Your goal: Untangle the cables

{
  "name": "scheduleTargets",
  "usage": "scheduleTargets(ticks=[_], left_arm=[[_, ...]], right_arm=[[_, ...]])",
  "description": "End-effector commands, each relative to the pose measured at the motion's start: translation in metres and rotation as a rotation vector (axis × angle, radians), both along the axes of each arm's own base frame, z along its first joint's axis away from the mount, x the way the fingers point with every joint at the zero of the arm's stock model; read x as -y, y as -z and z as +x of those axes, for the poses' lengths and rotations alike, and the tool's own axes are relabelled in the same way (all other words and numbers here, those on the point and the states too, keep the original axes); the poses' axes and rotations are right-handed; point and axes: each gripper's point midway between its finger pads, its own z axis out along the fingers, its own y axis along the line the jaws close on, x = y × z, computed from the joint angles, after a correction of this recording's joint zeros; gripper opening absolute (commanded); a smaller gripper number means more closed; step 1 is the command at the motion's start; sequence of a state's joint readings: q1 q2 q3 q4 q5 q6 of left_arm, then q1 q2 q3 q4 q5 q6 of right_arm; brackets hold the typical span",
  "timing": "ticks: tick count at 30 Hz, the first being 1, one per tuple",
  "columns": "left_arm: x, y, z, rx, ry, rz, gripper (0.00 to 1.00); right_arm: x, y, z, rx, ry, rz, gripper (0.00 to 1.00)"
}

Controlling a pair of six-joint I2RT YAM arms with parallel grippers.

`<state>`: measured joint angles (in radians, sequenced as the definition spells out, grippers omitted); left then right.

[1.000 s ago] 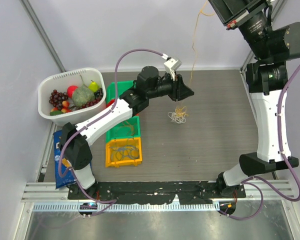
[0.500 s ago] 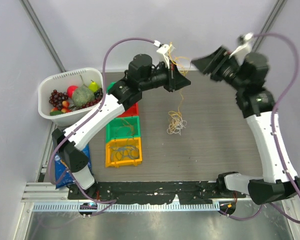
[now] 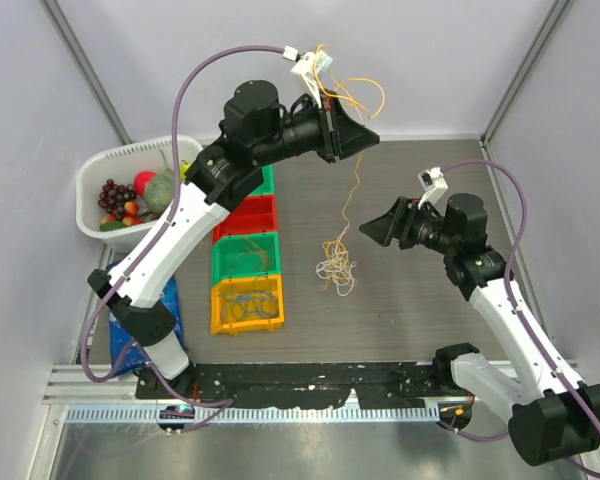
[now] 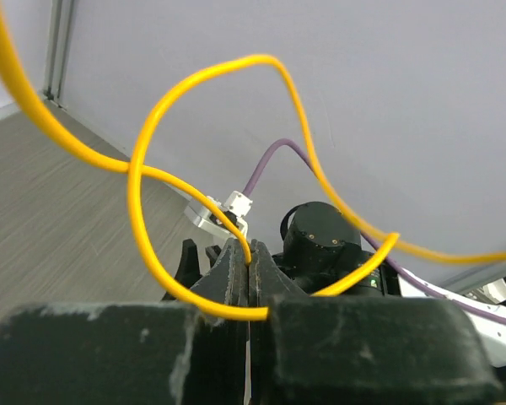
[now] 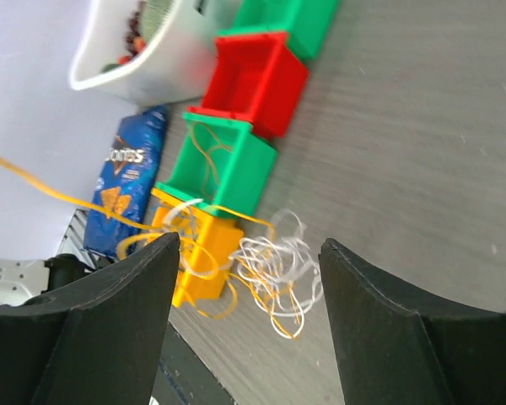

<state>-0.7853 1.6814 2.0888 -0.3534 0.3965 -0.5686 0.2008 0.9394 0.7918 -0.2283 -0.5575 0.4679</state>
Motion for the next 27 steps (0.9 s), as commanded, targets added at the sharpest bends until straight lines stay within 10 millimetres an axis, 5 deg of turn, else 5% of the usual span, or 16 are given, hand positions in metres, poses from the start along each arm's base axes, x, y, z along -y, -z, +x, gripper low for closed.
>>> scheduleTargets(ticks=[1,4,8,15,18,19,22,24,27], left_arm=[[0.001,-0.023,-0.010,-0.005,0.045,-0.036,0.00],[0.004,-0.025,-0.010,-0.027,0.062,-0.033,0.00],[0.010,-0.027,-0.012,-0.052,0.094,-0.042,0.00],[0.015,-0.037,-0.016,-0.063,0.134,-0.068,0.00],[0.016,-0.044,-0.024,-0.052,0.175,-0.084,0.00],[0.013,-0.049,-0.027,-0.032,0.179,-0.092,0.00],[0.000,-0.077,-0.035,0.088,0.165,-0.140,0.00],[-0.008,-0.093,-0.038,0.155,0.143,-0.165,0.00],[-0.019,-0.108,-0.045,0.205,0.119,-0.188,0.00]], right_arm=[[-0.022,-0.064,0.005,0.260,-0.123,0.064,0.72],[-0.034,-0.102,0.005,0.355,-0.148,0.100,0.72],[-0.052,-0.128,0.010,0.417,-0.183,0.132,0.71],[-0.057,-0.116,0.032,0.430,-0.086,0.046,0.63],[-0.038,-0.096,0.061,0.372,0.086,-0.043,0.29],[-0.036,-0.085,0.065,0.364,0.097,-0.081,0.26],[-0.038,-0.035,0.071,0.276,0.076,-0.140,0.24],[-0.035,0.019,0.066,0.179,0.083,-0.159,0.25],[-0.023,0.061,0.066,0.095,0.153,-0.189,0.30]])
